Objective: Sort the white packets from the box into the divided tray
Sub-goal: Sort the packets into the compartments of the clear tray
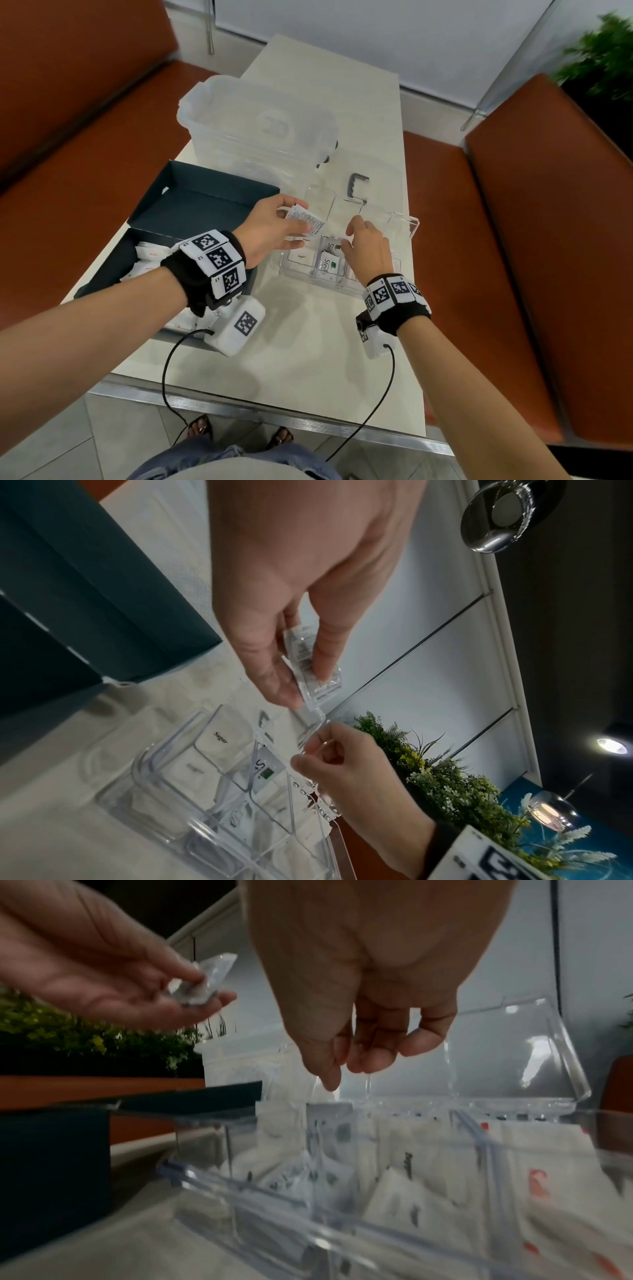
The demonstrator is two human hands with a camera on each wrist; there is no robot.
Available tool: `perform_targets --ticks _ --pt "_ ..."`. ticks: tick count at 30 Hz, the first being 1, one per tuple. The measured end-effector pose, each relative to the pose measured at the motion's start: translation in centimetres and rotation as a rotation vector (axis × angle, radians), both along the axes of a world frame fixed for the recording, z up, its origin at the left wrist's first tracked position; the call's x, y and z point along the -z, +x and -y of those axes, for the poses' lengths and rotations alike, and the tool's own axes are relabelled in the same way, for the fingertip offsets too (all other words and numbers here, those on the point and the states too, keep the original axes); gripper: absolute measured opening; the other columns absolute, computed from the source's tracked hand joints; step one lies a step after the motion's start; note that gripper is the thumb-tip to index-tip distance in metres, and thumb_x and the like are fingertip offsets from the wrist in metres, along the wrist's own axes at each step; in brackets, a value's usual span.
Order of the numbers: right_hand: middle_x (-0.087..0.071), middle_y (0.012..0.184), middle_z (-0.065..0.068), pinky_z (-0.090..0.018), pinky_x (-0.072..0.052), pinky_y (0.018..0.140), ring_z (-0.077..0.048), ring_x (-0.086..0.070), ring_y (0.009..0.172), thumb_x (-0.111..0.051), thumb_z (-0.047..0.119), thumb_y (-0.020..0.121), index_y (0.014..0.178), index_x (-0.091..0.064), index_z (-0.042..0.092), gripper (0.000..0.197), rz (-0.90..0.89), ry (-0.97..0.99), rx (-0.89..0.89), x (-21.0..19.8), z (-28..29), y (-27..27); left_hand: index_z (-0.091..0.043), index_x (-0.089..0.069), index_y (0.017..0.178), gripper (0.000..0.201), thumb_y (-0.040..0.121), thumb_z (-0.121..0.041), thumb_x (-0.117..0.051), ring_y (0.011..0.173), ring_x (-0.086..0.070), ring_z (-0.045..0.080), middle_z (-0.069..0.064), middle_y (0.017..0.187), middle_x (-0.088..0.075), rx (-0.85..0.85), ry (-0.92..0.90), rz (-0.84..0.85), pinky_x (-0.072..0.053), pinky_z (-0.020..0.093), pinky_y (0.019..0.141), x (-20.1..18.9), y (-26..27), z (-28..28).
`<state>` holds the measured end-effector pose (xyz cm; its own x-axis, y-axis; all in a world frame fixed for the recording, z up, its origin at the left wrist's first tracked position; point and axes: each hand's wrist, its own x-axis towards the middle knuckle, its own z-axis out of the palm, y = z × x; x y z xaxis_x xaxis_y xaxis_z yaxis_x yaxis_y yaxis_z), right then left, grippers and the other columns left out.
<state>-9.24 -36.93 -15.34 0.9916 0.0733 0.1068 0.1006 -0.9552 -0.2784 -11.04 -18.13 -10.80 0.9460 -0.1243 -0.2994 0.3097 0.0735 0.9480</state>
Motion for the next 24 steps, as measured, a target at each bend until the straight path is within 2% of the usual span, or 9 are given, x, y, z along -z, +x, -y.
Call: perform_targets --ticks 1,4,7,9,13,15,18,21,24 --pt "-0.060 0.094 -0.010 -0.037 -0.046 0.077 -0.028 -0.057 0.079 -0.051 0.010 0.093 0.105 -0.053 0.005 0.013 0.020 0.080 0.016 -0.3 0.1 -0.1 -0.010 -0.058 0.106 0.029 0.083 0.004 -0.069 0.094 -0.066 0.026 0.014 0.106 -0.060 -0.002 0.008 0.013 -0.059 0.037 0.080 0.1 0.1 0.0" --pt "-0.065 0.074 -0.006 -0.016 -0.043 0.057 -0.014 -0.059 0.059 -0.053 0.019 0.095 0.100 -0.059 0.007 0.014 0.026 0.455 0.113 -1.7 0.0 -0.8 -0.011 -0.060 0.091 0.020 0.081 0.001 -0.073 0.093 -0.064 0.022 0.012 0.099 -0.061 0.031 0.019 0.059 -0.059 0.036 0.082 0.1 0.3 0.2" --pt "-0.071 0.072 -0.005 -0.019 -0.046 0.053 -0.016 -0.066 0.058 -0.051 0.037 0.097 0.101 -0.062 0.011 0.029 -0.209 0.965 0.197 -3.6 -0.7 -1.5 -0.013 -0.061 0.080 0.019 0.081 0.001 -0.073 0.092 -0.064 0.017 0.010 0.101 -0.067 0.080 0.036 0.129 -0.059 0.032 0.083 0.1 0.3 0.7" --pt "-0.071 0.077 -0.009 -0.021 -0.048 0.054 -0.017 -0.066 0.062 -0.056 0.034 0.095 0.106 -0.064 0.009 0.029 -0.354 1.168 0.185 -4.6 -1.0 -1.9 -0.013 -0.060 0.074 0.022 0.080 0.005 -0.071 0.090 -0.064 0.016 0.008 0.099 -0.067 0.111 0.069 0.190 -0.058 0.030 0.082 0.0 0.3 1.2" --pt "-0.068 0.079 -0.008 -0.018 -0.048 0.054 -0.015 -0.062 0.062 -0.067 0.009 0.088 0.112 -0.065 0.004 0.024 -0.307 1.166 0.126 -5.4 -0.7 -2.0 -0.010 -0.063 0.080 0.025 0.081 0.015 -0.064 0.085 -0.066 0.014 0.004 0.092 -0.064 0.192 0.140 0.305 -0.056 0.020 0.070 -0.2 0.0 1.9" --pt "-0.069 0.077 -0.004 -0.017 -0.046 0.054 -0.011 -0.062 0.060 -0.069 0.009 0.087 0.109 -0.065 0.009 0.023 -0.237 1.102 0.119 -5.6 -0.2 -1.9 -0.010 -0.062 0.093 0.024 0.089 0.013 -0.055 0.088 -0.066 0.017 0.005 0.097 -0.063 0.158 0.137 0.266 -0.059 0.026 0.071 0.0 0.1 2.0" --pt "-0.070 0.074 0.000 -0.014 -0.044 0.053 -0.005 -0.060 0.056 -0.072 0.013 0.084 0.103 -0.067 0.015 0.019 -0.146 1.000 0.108 -5.7 0.3 -1.8 -0.011 -0.058 0.109 0.021 0.099 -0.001 -0.042 0.084 -0.068 0.020 0.010 0.101 -0.067 0.096 0.032 0.115 -0.060 0.032 0.073 -0.2 0.1 2.1" --pt "-0.070 0.071 0.003 -0.010 -0.044 0.055 -0.001 -0.058 0.054 -0.074 0.016 0.082 0.098 -0.068 0.018 0.017 -0.092 0.934 0.054 -5.7 0.3 -2.0 -0.009 -0.059 0.116 0.020 0.097 -0.015 -0.057 0.081 -0.069 0.020 0.013 0.103 -0.067 0.147 0.053 0.093 -0.060 0.030 0.071 -0.1 0.1 2.0" --pt "-0.071 0.073 0.004 -0.010 -0.044 0.056 0.001 -0.058 0.056 -0.074 0.019 0.082 0.095 -0.067 0.025 0.015 -0.077 0.929 0.016 -5.9 0.4 -2.1 -0.006 -0.063 0.109 0.020 0.090 -0.009 -0.066 0.079 -0.071 0.018 0.014 0.099 -0.068 0.204 0.135 0.159 -0.059 0.026 0.069 0.5 0.0 1.9"
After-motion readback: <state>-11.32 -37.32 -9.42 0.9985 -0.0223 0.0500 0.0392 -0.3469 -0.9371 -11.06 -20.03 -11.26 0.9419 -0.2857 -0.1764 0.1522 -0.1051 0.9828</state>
